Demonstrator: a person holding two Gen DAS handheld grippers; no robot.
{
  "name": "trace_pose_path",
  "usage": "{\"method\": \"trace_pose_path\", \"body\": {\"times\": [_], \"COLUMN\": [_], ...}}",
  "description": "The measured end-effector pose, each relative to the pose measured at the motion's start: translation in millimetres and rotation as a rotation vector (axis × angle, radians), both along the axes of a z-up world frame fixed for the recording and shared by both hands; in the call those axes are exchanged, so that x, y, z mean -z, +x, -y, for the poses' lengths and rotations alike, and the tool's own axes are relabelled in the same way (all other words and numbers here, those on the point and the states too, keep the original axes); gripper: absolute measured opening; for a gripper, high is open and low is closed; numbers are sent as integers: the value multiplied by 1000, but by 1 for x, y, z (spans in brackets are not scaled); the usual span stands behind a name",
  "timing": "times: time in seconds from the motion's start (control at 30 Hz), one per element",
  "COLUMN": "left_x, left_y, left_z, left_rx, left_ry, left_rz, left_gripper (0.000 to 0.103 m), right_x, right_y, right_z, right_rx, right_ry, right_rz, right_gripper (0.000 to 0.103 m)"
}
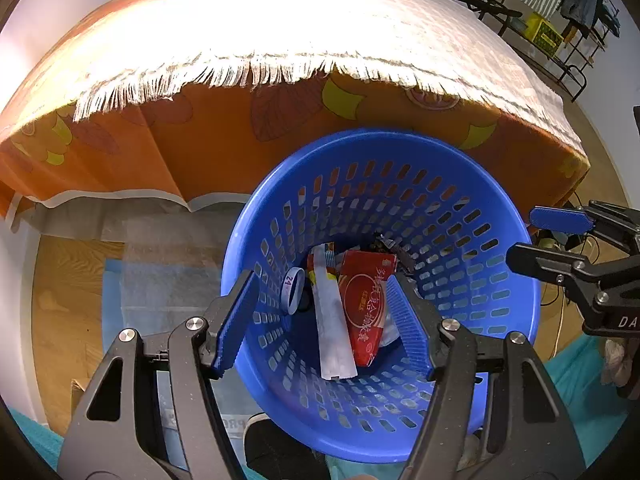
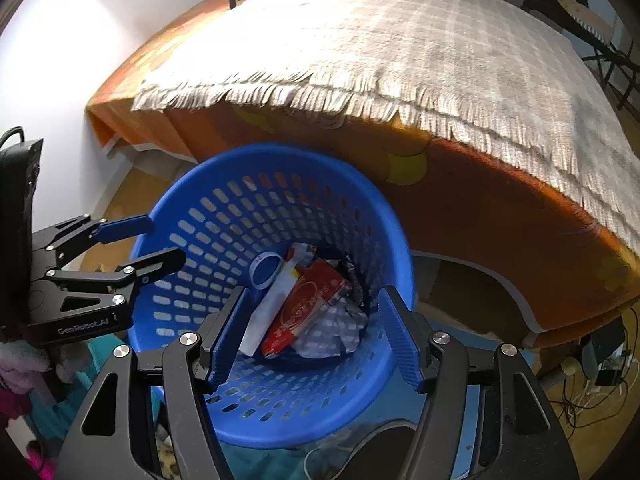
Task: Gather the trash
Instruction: 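Move both tools back over the bed toward the orange cup and tissue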
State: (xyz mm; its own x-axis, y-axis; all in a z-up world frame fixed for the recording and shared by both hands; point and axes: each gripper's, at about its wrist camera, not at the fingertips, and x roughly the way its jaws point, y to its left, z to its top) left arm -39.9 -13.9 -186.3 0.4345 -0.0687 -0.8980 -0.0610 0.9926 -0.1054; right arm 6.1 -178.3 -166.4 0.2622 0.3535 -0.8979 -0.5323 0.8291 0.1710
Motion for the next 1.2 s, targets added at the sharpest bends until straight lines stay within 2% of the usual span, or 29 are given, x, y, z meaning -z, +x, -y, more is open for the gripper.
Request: {"method": "trace_pose_path", "body": {"times": [0.43,0.67,0.9,1.1,1.2], "left_x": [-5,-17,-44,-69,-80], "left_y": [11,29,75,138,172], "left_z": [0,-1,-12,-26,-28], "left_rx": [-10,-13,-15,-11,5], "left_ry": [-23,-58,-70,-100,-92], "left_rz": [2,21,80,135,168], "left_gripper": [68,68,68,68,68], "right_x": [-11,-27,-52,-74,-79], "right_y": [14,36,80,119,137], "right_z": [7,14,30,32,31], "right_rx": [50,78,103,97,100], "right_ry": [-22,12,90,107,122], "right_rz": [43,53,123,221,232], "right_gripper": [65,65,65,65,65]}}
